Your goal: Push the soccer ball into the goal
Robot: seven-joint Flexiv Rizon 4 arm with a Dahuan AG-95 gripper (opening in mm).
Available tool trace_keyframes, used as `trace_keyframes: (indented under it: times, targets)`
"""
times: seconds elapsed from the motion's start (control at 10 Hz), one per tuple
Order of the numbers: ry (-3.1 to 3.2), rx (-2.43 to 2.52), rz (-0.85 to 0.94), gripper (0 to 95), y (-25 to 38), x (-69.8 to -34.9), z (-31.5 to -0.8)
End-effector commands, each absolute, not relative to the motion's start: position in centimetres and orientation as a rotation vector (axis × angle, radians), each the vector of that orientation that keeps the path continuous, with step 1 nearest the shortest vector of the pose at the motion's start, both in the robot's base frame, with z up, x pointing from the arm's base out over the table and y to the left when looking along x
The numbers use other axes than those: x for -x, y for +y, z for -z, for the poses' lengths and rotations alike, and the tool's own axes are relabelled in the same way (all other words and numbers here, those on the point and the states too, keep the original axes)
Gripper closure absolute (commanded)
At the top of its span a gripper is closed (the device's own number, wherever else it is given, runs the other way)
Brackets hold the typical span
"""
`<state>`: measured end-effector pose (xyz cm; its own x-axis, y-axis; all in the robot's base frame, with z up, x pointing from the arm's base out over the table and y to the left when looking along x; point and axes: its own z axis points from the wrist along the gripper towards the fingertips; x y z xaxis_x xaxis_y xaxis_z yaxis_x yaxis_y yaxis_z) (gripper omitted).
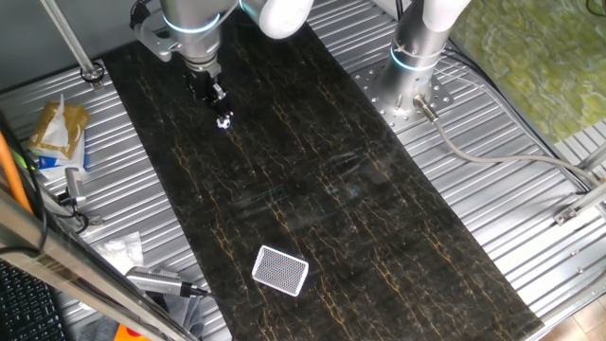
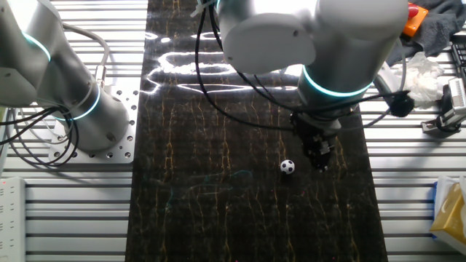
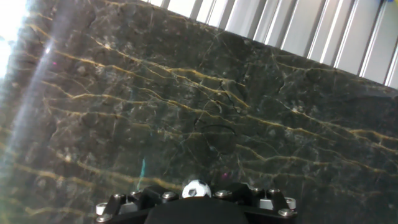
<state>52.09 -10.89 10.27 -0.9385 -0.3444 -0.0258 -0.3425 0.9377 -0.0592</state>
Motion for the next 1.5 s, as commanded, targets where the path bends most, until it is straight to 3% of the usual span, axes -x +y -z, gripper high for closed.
trace_keyframes:
  times: [0.1,1.5]
  targets:
    - [3.06,0.541,0.08,19.0,-10.9,-52.0,-10.3]
    - [3.094,0.535,0.073,19.0,-10.7,-52.0,-7.9]
